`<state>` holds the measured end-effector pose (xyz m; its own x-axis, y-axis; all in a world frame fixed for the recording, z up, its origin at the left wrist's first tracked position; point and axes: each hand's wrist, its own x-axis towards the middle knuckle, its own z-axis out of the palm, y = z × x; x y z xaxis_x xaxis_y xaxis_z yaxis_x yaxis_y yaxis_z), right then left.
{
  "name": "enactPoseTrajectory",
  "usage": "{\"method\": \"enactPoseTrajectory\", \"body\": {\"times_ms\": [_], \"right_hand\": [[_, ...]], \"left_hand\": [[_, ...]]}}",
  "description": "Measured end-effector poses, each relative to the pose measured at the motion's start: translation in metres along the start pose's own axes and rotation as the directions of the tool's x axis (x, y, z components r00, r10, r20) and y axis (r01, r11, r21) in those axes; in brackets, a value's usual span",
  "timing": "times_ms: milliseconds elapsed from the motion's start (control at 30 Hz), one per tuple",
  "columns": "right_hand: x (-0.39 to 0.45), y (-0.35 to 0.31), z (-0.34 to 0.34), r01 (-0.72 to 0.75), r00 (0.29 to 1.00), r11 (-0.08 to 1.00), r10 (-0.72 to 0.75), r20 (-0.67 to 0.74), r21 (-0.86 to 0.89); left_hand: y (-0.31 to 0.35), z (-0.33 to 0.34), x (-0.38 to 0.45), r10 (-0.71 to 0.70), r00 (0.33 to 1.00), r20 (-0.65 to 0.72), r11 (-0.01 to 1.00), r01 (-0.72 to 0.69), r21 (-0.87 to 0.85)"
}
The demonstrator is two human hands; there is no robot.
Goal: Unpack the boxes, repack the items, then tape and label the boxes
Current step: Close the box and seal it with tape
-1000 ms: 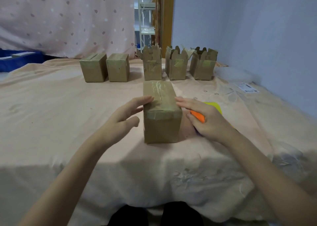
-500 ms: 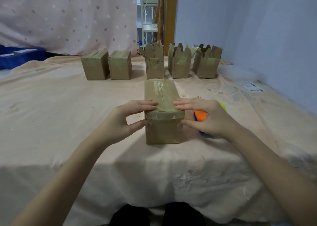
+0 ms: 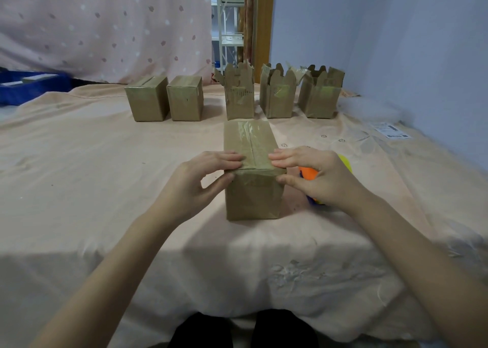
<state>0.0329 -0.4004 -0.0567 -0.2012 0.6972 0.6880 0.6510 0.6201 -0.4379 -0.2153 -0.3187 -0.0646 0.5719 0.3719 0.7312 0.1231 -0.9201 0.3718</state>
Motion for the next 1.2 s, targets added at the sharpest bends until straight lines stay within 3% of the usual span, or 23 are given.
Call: {"method": "enactPoseTrajectory", "body": {"times_ms": [100,233,567,700,867,1067,1200], "right_hand": [[-0.003,-0.003,0.006,0.028,0.999,0.997,-0.031,-0.035,-0.074],[0.002,-0.007,0.008,0.031,0.995,0.995,-0.040,-0.091,-0.100],[-0.002,0.000,0.007,0.037,0.999,0.994,-0.040,-0.026,-0.106],[0.003,-0.009,0.000,-0.053,0.999,0.999,0.053,0.007,-0.001],[0.013,-0.018,0.008,-0.209,0.973,0.978,0.209,-0.099,0.009],[-0.002,-0.009,0.017,-0.029,0.989,0.998,0.021,-0.147,-0.054],[-0.007,-0.010,0.019,-0.006,0.992,0.991,-0.011,-0.127,-0.135]], "left_hand": [[0.002,0.005,0.001,0.065,0.997,-0.039,0.994,-0.062,0.090],[0.002,0.008,0.002,0.077,0.994,-0.079,0.995,-0.072,0.062],[-0.001,0.005,0.000,0.041,0.998,-0.040,0.999,-0.040,0.034],[0.007,-0.001,0.000,-0.014,1.000,0.007,1.000,0.013,0.026],[0.019,0.009,0.011,-0.084,0.989,-0.125,0.989,0.099,0.114],[0.002,0.018,-0.001,0.146,0.981,-0.124,0.957,-0.108,0.269],[0.005,0.021,-0.004,0.015,0.987,-0.158,0.988,0.010,0.156]]}}
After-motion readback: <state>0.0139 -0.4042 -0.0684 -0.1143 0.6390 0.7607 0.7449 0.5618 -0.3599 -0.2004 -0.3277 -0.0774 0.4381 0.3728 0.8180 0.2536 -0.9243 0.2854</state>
